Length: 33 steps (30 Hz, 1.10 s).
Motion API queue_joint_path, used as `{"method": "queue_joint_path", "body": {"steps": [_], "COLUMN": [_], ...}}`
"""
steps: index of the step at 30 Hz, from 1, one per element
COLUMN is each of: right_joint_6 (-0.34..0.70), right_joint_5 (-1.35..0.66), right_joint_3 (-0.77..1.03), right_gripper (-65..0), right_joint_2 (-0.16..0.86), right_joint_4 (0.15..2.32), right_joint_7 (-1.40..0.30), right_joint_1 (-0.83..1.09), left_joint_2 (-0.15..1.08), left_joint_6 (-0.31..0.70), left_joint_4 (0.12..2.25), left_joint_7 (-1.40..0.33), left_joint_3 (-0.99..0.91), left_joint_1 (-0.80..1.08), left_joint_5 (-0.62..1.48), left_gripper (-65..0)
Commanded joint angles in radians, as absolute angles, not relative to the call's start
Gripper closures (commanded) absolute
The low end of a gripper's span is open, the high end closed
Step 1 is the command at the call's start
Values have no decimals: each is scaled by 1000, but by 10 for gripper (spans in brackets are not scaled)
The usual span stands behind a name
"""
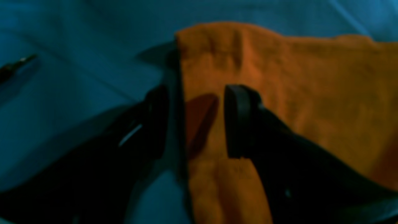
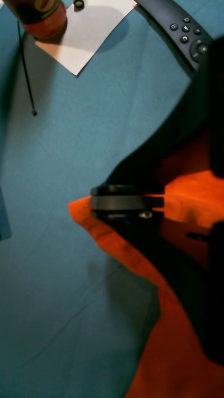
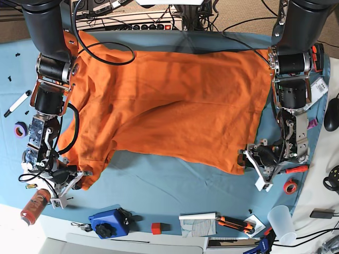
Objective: Layout the t-shirt on the table in an organized manner, then fold the t-shirt properly
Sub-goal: 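Grasp the hem with both grippers, lift and lay the shirt flat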
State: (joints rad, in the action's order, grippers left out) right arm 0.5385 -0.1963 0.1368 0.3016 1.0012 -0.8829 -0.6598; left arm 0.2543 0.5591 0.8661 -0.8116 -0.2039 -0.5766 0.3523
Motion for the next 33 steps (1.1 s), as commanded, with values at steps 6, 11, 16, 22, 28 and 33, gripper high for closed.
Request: {"method": "queue_joint_path", "body": {"steps": [6, 11, 16, 22, 28, 33], "right_joint_6": [537, 554, 485, 453, 452, 451], "right_joint_5": [-212, -152, -33, -28, 5, 5], "right_joint_3": [139, 139, 139, 138, 139, 139], "right_gripper": [0, 0, 0, 0, 0, -225], "right_joint_2": [313, 315, 316, 309, 285, 288], "right_joint_4": [1019, 1019, 1019, 1019, 1019, 1019], "right_joint_7": [-862, -722, -510, -448, -447, -415], "right_joint_1": [-698, -697, -699, -699, -698, -699], "left_joint_2": [233, 245, 305, 355, 347, 347], "left_joint_6": [499, 348, 198, 264, 381, 386], "left_joint_4": [881, 881, 881, 881, 881, 881], "left_joint_7": [-728, -603, -495, -447, -444, -425], "left_joint_3": [-205, -205, -206, -206, -205, -205], "left_joint_1": [-595, -588, -609, -650, -657, -657], "left_joint_5": [351, 236, 200, 202, 213, 213], "left_gripper": [-219, 0, 0, 0, -66, -233]}}
